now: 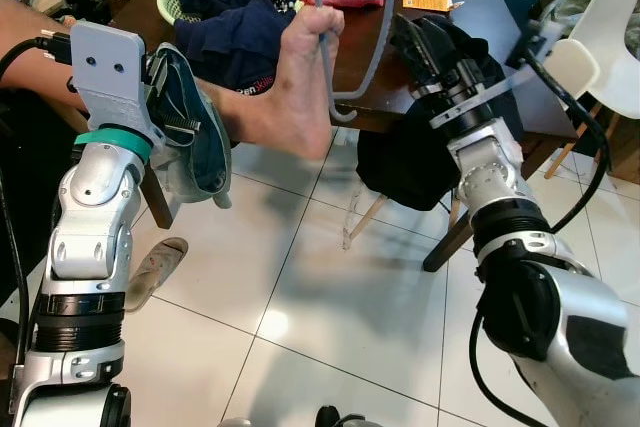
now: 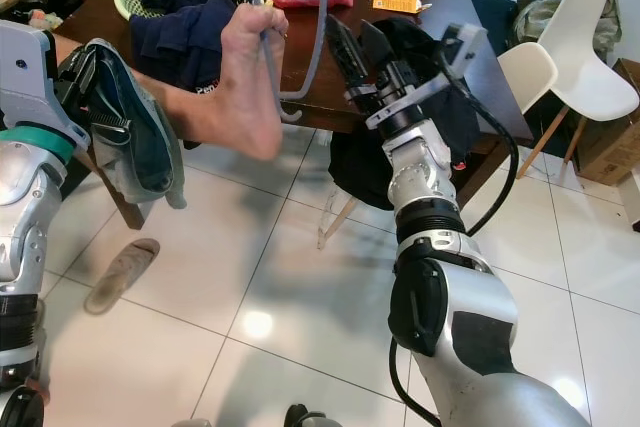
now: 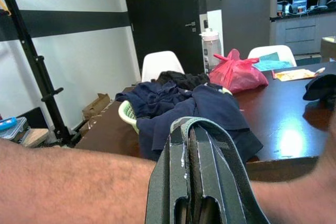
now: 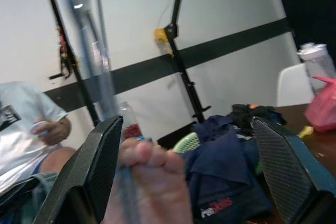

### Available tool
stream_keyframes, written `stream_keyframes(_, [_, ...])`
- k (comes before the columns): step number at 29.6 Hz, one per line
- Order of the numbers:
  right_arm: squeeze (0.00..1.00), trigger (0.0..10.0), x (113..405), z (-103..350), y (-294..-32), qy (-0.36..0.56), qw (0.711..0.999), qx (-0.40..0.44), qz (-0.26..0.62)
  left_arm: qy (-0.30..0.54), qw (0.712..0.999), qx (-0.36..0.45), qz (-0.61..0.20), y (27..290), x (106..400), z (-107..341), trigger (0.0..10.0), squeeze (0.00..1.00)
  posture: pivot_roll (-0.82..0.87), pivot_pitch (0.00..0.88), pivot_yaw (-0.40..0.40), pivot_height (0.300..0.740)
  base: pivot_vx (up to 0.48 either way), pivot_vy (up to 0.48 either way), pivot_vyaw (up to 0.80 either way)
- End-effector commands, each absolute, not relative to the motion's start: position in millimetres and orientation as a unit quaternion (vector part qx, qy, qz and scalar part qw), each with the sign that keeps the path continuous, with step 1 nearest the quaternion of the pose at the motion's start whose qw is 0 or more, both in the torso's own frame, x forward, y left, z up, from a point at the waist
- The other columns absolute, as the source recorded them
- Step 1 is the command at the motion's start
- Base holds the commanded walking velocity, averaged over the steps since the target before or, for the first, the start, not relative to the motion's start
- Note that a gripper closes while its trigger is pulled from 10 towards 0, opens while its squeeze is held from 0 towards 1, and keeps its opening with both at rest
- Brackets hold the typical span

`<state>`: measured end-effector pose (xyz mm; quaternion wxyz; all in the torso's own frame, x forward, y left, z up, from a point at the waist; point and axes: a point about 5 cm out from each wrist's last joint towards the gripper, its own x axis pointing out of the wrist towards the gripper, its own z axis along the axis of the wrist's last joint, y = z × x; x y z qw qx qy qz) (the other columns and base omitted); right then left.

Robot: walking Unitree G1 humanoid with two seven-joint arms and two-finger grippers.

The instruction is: Hang hanger

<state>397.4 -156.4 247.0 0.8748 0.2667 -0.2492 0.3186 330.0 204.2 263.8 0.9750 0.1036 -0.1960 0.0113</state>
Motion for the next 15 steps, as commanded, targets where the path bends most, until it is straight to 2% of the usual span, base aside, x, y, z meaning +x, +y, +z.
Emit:
stream_keyframes(1, [0.00, 10.0, 398.9, 248.7, -158.1, -0.251, 0.879, 0.269, 0.305, -0.191, 0.976, 0.103, 0.011, 203.2, 330.3, 261.9, 10.0, 0.00, 0.31, 0.000, -0.028, 0.740, 0.000, 0.000, 0.00])
stream_keyframes(3, [0.00, 10.0, 400.0, 257.1, -156.5, -0.266, 0.872, 0.278, 0.303, -0.191, 0.976, 0.102, 0.010, 202.5, 330.4, 261.5, 10.0, 0.00, 0.30, 0.000, -0.022, 0.740, 0.000, 0.000, 0.00])
stream_keyframes(6, [0.00, 10.0, 397.7, 281.1, -151.6, -0.318, 0.831, 0.308, 0.338, -0.191, 0.976, 0.102, 0.005, 200.7, 332.3, 261.2, 10.0, 0.00, 0.29, 0.000, -0.012, 0.740, 0.000, 0.000, 0.00])
stream_keyframes(8, [0.00, 10.0, 397.7, 281.1, -151.6, -0.318, 0.831, 0.308, 0.338, -0.191, 0.976, 0.102, 0.005, 200.7, 332.3, 261.2, 10.0, 0.00, 0.29, 0.000, -0.012, 0.740, 0.000, 0.000, 0.00])
stream_keyframes(9, [0.00, 10.0, 386.8, 288.6, -148.3, -0.346, 0.783, 0.305, 0.418, -0.195, 0.976, 0.102, 0.001, 199.3, 335.4, 264.6, 10.0, 0.00, 0.28, 0.000, -0.006, 0.740, 0.000, 0.000, 0.00])
stream_keyframes(12, [0.00, 10.0, 384.0, 286.1, -149.1, -0.345, 0.779, 0.296, 0.432, -0.196, 0.975, 0.101, -0.001, 198.8, 335.9, 265.5, 10.0, 0.00, 0.28, 0.000, -0.006, 0.740, 0.000, 0.000, 0.00])
stream_keyframes(14, [0.00, 10.0, 385.9, 269.8, -156.0, -0.314, 0.815, 0.268, 0.407, -0.199, 0.975, 0.099, -0.004, 196.5, 336.4, 266.1, 10.0, 0.00, 0.27, 0.000, -0.008, 0.740, 0.000, 0.000, 0.00])
stream_keyframes(15, [0.00, 10.0, 385.9, 269.8, -156.0, -0.314, 0.815, 0.268, 0.407, -0.199, 0.975, 0.099, -0.004, 196.5, 336.4, 266.1, 10.0, 0.00, 0.27, 0.000, -0.008, 0.740, 0.000, 0.000, 0.00])
